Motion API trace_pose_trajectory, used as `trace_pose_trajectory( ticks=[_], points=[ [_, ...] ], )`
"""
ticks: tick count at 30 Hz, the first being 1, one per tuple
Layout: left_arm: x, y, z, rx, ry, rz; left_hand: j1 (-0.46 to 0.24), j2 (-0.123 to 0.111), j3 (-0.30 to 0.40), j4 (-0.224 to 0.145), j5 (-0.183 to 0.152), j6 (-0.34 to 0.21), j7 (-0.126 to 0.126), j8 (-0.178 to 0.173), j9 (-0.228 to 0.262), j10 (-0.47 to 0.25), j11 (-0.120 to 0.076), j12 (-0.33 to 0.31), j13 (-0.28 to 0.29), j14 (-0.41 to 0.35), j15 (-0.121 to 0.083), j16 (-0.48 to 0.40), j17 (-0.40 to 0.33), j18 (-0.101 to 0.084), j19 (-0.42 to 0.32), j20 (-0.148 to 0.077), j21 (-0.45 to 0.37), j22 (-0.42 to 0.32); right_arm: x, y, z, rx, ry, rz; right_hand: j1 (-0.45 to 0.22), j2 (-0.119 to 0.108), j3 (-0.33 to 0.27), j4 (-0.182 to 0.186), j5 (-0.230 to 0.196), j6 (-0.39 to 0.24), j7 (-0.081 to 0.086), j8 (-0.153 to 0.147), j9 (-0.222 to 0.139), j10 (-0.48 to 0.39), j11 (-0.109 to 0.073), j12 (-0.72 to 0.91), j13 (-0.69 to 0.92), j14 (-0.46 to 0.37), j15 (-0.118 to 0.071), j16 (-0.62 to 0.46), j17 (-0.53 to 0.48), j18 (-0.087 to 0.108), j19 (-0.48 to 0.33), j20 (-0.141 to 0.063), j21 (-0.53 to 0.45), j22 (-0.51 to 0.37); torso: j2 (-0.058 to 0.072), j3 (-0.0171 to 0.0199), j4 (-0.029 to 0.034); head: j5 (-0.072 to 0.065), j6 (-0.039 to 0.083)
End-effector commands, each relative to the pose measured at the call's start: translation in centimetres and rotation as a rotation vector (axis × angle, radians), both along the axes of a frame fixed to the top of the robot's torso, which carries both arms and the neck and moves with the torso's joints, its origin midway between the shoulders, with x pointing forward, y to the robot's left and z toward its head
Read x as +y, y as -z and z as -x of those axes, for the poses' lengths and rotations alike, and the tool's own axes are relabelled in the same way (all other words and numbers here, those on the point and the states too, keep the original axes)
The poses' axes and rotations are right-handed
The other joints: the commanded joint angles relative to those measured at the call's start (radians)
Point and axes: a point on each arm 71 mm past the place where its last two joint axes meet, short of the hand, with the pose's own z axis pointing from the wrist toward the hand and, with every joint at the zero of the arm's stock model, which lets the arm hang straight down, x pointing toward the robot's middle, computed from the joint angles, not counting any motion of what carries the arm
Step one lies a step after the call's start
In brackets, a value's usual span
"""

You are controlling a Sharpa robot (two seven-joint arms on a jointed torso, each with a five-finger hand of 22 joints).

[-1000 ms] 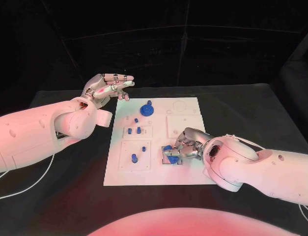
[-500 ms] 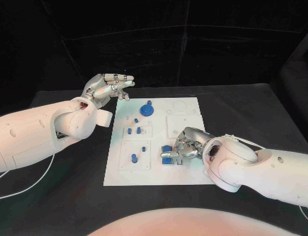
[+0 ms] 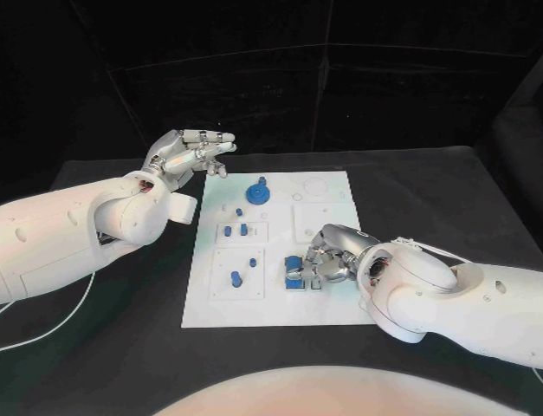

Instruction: Assemble the parts on the task board

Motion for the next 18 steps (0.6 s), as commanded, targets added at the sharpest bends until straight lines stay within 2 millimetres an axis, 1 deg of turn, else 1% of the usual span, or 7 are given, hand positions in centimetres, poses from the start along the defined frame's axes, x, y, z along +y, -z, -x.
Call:
trace_pose_trajectory(
  ticks=[1, 7, 8, 10, 13, 18],
  points=[
    [-0.09, -0.12, 0.02, -0.002, 0.01, 0.008, -0.007, -0.006, 0.0, -0.004, 0.004, -0.007, 0.002, 0.004, -0.001, -0.004, 0.0, 0.006, 0.0, -0.005, 0.002, -0.005, -0.002, 0.014, -0.006, -0.001, -0.005, -0.002, 0.22, -0.15, 0.01, -0.027, -0.042, 0.032, 0.039, 0.006, 0.0, -0.016, 0.007, 0.01, -0.001, 0.007, 0.002, 0.005, -0.006, 0.0, 0.003, 0.075, -0.008, 0.002, 0.094, -0.02, 0.007, -0.003, 0.005, 0.002, 0.0, -0.0007, 0.0015, -0.001, -0.001],
    [-0.12, -0.12, 0.01, -0.002, 0.012, 0.009, -0.007, -0.006, 0.0, -0.004, 0.004, -0.007, 0.002, 0.004, -0.001, -0.004, 0.0, 0.006, 0.0, -0.005, 0.002, -0.005, -0.002, 0.014, -0.006, -0.001, -0.005, -0.002, 0.18, -0.11, -0.28, -0.054, -0.045, 0.059, 0.095, 0.033, 0.005, -0.045, 0.016, 0.011, 0.0, 0.01, 0.005, 0.007, -0.006, -0.003, 0.006, 0.075, -0.009, 0.003, 0.098, -0.021, 0.009, -0.003, 0.006, 0.007, 0.0, -0.0004, 0.0027, -0.002, -0.003],
    [-0.11, -0.12, 0.01, -0.002, 0.011, 0.009, -0.007, -0.006, 0.0, -0.004, 0.004, -0.007, 0.002, 0.004, -0.001, -0.004, 0.0, 0.006, 0.0, -0.005, 0.002, -0.005, -0.002, 0.014, -0.006, -0.001, -0.005, -0.002, 0.15, -0.1, -0.31, -0.055, -0.045, 0.061, 0.104, 0.036, 0.004, -0.052, 0.017, 0.011, 0.0, 0.01, 0.005, 0.007, -0.006, -0.003, 0.006, 0.075, -0.009, 0.003, 0.098, -0.021, 0.009, -0.003, 0.007, 0.008, 0.0, -0.0009, 0.0024, -0.002, -0.003],
    [-0.09, -0.12, 0.0, -0.002, 0.011, 0.008, -0.007, -0.006, 0.0, -0.004, 0.004, -0.007, 0.002, 0.004, -0.001, -0.004, 0.0, 0.006, 0.0, -0.005, 0.002, -0.005, -0.002, 0.014, -0.006, -0.001, -0.005, -0.002, 0.08, -0.09, -0.37, -0.059, -0.044, 0.066, 0.105, 0.037, 0.004, -0.052, 0.018, 0.011, 0.0, 0.01, 0.005, 0.007, -0.006, -0.003, 0.007, 0.075, -0.009, 0.003, 0.098, -0.021, 0.009, -0.003, 0.007, 0.009, 0.0, -0.0011, 0.0019, -0.001, -0.004],
    [-0.05, -0.11, -0.01, -0.001, 0.01, 0.008, -0.007, -0.006, 0.0, -0.004, 0.004, -0.007, 0.002, 0.004, -0.001, -0.004, 0.0, 0.006, 0.0, -0.005, 0.002, -0.005, -0.002, 0.014, -0.006, -0.001, -0.005, -0.002, 0.01, -0.1, -0.39, -0.063, -0.044, 0.067, 0.106, 0.037, 0.004, -0.053, 0.018, 0.011, 0.0, 0.01, 0.005, 0.007, -0.006, -0.003, 0.007, 0.075, -0.009, 0.003, 0.098, -0.021, 0.009, -0.003, 0.007, 0.009, 0.0, -0.0003, -0.0004, 0.0, -0.004],
    [-0.03, -0.1, -0.02, -0.001, 0.01, 0.008, -0.009, -0.006, -0.001, -0.004, 0.004, -0.008, 0.002, 0.004, -0.001, -0.005, 0.0, 0.007, 0.0, -0.005, 0.002, -0.005, -0.002, 0.014, -0.006, 0.0, -0.006, -0.002, -0.08, -0.25, -0.34, -0.074, -0.042, 0.056, 0.097, 0.035, -0.007, -0.05, 0.018, 0.009, 0.002, 0.009, 0.004, 0.006, -0.005, -0.006, 0.006, 0.075, -0.008, 0.002, 0.096, -0.021, 0.009, -0.003, 0.007, 0.009, 0.0, -0.0001, -0.0002, -0.004, -0.004]
  ],
)
